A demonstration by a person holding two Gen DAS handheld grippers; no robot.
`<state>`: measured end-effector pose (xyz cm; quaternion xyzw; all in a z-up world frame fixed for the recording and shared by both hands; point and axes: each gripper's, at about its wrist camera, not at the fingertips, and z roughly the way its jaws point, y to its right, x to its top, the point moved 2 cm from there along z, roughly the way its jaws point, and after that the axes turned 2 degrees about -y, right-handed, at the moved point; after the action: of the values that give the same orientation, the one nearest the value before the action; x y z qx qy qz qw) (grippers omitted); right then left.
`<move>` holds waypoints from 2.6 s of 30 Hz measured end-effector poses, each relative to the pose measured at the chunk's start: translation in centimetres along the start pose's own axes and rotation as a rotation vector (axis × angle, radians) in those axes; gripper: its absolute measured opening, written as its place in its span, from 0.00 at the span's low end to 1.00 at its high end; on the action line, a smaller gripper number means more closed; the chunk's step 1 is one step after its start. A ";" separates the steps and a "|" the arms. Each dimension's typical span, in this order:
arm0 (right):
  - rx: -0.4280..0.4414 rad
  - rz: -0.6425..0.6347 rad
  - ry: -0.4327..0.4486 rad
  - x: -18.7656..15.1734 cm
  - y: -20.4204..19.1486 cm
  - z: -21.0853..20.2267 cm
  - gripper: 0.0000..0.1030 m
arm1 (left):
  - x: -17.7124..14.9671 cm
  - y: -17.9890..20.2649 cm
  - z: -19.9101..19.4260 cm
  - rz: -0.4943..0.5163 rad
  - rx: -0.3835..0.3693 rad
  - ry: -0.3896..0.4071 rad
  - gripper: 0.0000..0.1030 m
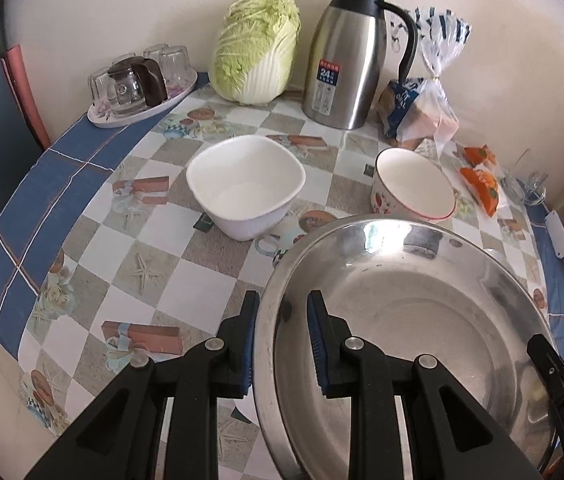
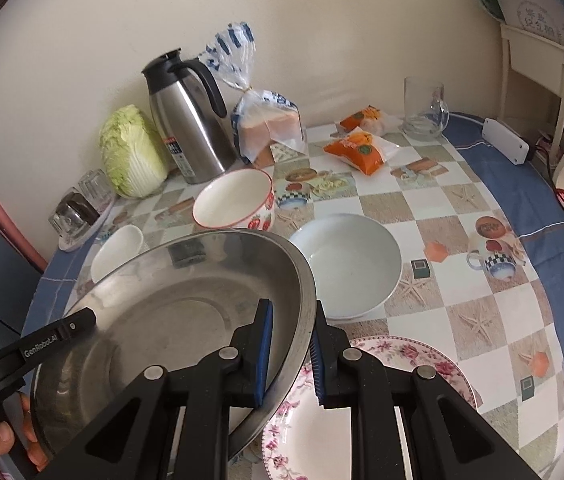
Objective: Organize plates and bowls
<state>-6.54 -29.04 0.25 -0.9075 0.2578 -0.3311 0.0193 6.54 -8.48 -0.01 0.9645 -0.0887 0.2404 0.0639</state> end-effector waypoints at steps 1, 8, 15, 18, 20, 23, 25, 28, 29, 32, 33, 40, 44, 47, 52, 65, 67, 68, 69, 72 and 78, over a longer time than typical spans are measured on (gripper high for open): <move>-0.006 -0.005 -0.006 -0.1 -0.1 0.1 0.18 | -0.1 0.0 0.1 0.003 0.002 -0.004 0.24; -0.027 -0.029 -0.056 -0.9 -0.5 1.5 0.19 | -0.6 -1.1 1.5 -0.015 0.009 -0.049 0.24; -0.035 -0.078 -0.108 -1.8 -2.0 3.3 0.20 | -0.8 -2.2 2.5 -0.033 0.037 -0.068 0.24; -0.038 -0.093 -0.113 -1.9 -2.4 3.5 0.20 | -0.9 -2.5 2.8 -0.041 0.039 -0.077 0.24; -0.044 -0.102 -0.113 -1.8 -2.5 3.6 0.20 | -0.8 -2.6 2.9 -0.042 0.040 -0.079 0.24; -0.050 -0.107 -0.125 -1.9 -2.5 4.0 0.20 | -0.9 -2.5 3.2 -0.037 0.045 -0.092 0.24; -0.054 -0.106 -0.140 -2.0 -2.5 4.3 0.20 | -1.0 -2.5 3.5 -0.036 0.049 -0.108 0.24; -0.064 -0.107 -0.169 -2.4 -2.4 4.9 0.20 | -1.1 -2.6 4.1 -0.043 0.050 -0.130 0.24; -0.065 -0.109 -0.178 -2.5 -2.4 5.1 0.21 | -1.2 -2.7 4.3 -0.048 0.050 -0.137 0.25; -0.068 -0.115 -0.203 -2.8 -2.4 5.7 0.21 | -1.4 -2.9 4.9 -0.069 0.039 -0.160 0.27; -0.069 -0.116 -0.211 -2.9 -2.4 5.8 0.21 | -1.5 -3.0 5.0 -0.072 0.036 -0.165 0.28; -0.078 -0.105 -0.255 -3.4 -2.3 6.7 0.21 | -1.8 -3.0 5.8 -0.082 0.039 -0.203 0.31; -0.073 -0.095 -0.272 -3.7 -2.1 7.1 0.21 | -2.0 -3.3 6.3 -0.095 0.040 -0.228 0.32; -0.077 -0.102 -0.275 -3.7 -2.3 7.2 0.21 | -2.1 -3.3 6.6 -0.094 0.049 -0.242 0.32; -0.085 -0.107 -0.279 -3.9 -2.4 7.2 0.21 | -2.2 -3.1 6.5 -0.088 0.059 -0.243 0.32; -0.083 -0.118 -0.285 -4.1 -2.6 7.4 0.21 | -2.0 -3.4 6.5 -0.098 0.060 -0.244 0.34; -0.083 -0.118 -0.288 -4.0 -2.6 7.4 0.21 | -2.0 -3.3 6.5 -0.101 0.059 -0.246 0.34; -0.081 -0.117 -0.289 -4.0 -2.6 7.4 0.21 | -2.0 -3.3 6.5 -0.102 0.059 -0.247 0.34; -0.078 -0.112 -0.290 -4.0 -2.5 7.5 0.21 | -2.0 -3.4 6.4 -0.104 0.057 -0.246 0.35; -0.075 -0.103 -0.292 -4.0 -2.4 7.5 0.21 | -1.9 -3.4 6.2 -0.108 0.048 -0.241 0.41; -0.068 -0.090 -0.276 -3.8 -2.2 7.0 0.24 | -1.6 -3.3 5.3 -0.104 0.045 -0.214 0.42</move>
<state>-3.71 -26.28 -6.96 -0.9551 0.2230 -0.1949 0.0089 8.21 -5.90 -5.69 0.9891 -0.0394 0.1343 0.0449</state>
